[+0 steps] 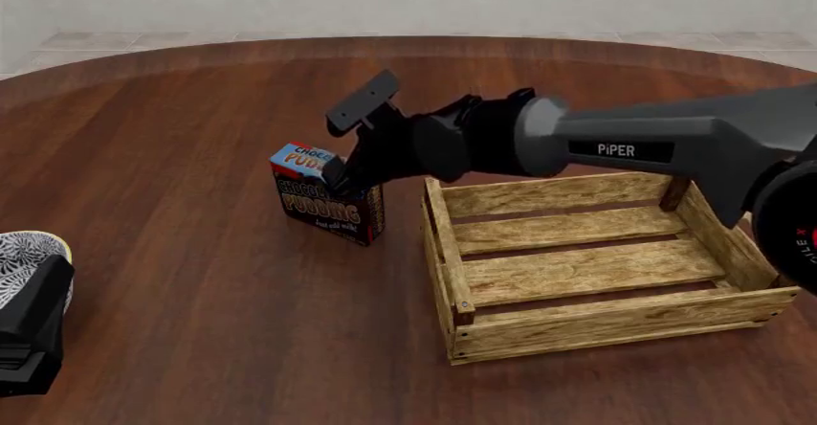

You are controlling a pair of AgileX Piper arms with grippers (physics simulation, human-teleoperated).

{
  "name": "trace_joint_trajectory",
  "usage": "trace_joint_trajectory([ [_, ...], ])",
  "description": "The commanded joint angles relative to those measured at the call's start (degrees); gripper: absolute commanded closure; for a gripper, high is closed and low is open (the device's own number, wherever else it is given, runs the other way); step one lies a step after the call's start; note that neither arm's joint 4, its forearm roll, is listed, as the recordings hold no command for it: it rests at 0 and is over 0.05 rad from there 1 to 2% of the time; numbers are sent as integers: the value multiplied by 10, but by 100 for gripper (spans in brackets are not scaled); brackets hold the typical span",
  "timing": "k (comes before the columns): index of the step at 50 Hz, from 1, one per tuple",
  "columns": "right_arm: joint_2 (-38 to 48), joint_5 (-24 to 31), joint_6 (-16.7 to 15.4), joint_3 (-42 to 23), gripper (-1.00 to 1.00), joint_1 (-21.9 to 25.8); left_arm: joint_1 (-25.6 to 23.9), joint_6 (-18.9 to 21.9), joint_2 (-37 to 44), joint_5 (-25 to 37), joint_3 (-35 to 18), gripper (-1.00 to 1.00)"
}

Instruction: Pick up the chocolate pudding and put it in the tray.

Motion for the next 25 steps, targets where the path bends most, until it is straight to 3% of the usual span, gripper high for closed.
trace_joint_trajectory([
  [1, 2, -5, 2, 4, -100, -2, 1, 0, 0, 1, 0, -100],
  [25, 4, -21, 8, 19, -100, -3, -1, 2, 0, 1, 0, -100],
])
